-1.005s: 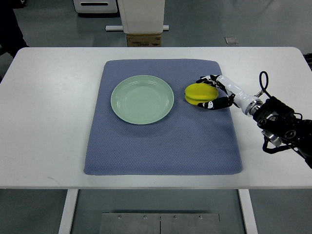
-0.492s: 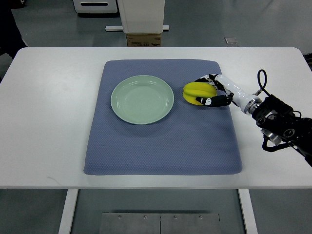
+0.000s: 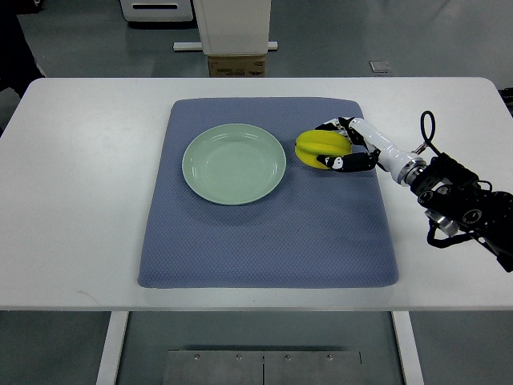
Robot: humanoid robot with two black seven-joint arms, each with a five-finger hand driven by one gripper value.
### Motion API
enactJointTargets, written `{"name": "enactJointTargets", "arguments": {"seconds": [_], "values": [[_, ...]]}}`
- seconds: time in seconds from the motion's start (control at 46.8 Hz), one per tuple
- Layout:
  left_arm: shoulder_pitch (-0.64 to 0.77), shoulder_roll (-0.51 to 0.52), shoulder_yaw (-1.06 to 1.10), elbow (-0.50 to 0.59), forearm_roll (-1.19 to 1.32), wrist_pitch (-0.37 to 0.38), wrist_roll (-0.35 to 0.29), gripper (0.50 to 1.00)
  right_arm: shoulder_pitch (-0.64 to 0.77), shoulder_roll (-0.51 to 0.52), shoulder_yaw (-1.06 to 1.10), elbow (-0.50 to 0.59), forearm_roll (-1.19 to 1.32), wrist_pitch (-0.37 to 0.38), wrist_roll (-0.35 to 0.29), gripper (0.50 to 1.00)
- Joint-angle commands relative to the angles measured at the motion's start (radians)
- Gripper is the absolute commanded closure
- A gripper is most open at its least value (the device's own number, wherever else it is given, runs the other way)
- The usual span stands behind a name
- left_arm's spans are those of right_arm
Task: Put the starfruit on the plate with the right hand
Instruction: 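Lift the starfruit up off the mat with the right hand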
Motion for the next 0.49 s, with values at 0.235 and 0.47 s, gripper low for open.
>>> {"name": "enactJointTargets", "arguments": {"seconds": [0.235,0.47], "values": [[0.000,0.000,0.000,0.000,0.000,0.000,0.000,0.500,0.036,-0.029,0.011,0.001,0.001,0.010,0.002,1.000],[0.000,0.000,0.000,0.000,0.000,0.000,-0.002,0.500,0.090,-0.074,0.013,0.014,0.011,0.034,0.009,1.000]]}}
